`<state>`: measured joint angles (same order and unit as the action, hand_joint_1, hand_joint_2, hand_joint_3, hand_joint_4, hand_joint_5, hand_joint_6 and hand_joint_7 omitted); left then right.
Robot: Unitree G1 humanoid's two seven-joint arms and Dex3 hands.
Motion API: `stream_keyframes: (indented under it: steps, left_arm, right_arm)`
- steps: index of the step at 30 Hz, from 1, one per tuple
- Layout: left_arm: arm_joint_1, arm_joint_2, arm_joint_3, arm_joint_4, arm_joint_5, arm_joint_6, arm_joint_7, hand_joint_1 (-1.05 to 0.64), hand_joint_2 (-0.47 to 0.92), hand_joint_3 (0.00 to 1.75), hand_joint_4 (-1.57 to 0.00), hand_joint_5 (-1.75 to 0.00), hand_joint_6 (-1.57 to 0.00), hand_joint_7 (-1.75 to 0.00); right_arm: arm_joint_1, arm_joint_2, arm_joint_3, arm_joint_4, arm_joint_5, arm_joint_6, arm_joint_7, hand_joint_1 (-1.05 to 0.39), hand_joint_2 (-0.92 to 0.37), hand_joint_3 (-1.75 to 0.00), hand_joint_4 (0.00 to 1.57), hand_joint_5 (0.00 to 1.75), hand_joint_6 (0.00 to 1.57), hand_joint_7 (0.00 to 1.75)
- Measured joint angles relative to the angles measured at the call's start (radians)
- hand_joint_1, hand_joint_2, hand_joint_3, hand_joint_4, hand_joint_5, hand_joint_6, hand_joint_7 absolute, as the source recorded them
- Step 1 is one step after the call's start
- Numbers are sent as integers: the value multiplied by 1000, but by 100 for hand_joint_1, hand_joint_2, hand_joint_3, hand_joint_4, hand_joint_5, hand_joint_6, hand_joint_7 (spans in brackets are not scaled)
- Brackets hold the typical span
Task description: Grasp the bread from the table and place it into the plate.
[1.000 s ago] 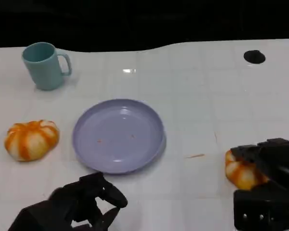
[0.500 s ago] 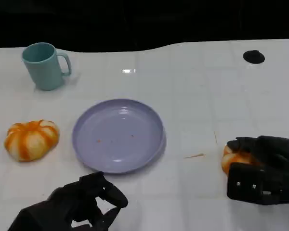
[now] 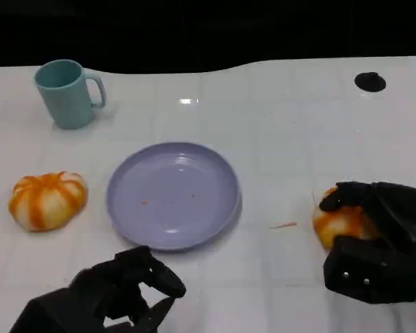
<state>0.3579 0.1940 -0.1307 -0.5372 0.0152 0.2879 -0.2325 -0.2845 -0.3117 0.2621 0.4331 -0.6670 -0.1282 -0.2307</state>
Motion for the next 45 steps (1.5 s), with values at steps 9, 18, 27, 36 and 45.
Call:
stream_keyframes:
  steps: [9,18,27,36,45]
  left_arm:
    - [0,-4,-1,-5,0,11,0,-26,77,70,-64,-175,-64,-128]
    - [-3,-10,-4,-5,3,10,0,-26,77,72,-66,-175,-64,-129]
    - [-4,-11,-10,-5,11,10,0,-25,76,73,-65,-175,-64,-129]
    - [-3,-13,-16,-4,16,7,0,-27,76,72,-63,-175,-64,-129]
    - [-2,-12,-20,-4,18,6,0,-25,76,73,-64,-175,-63,-130]
  right_arm:
    - [-11,1,-2,4,25,-38,-41,-9,-39,-116,85,175,70,164]
    - [-11,16,-17,-41,82,-96,-55,-8,-40,-111,92,175,68,172]
    - [-15,64,-8,-129,108,-146,-5,-11,-32,-131,94,175,73,168]
    - [-72,148,30,-140,102,-142,24,-9,-30,-131,98,175,73,174]
    - [-114,211,90,-121,83,-150,25,-12,-28,-142,100,175,75,175]
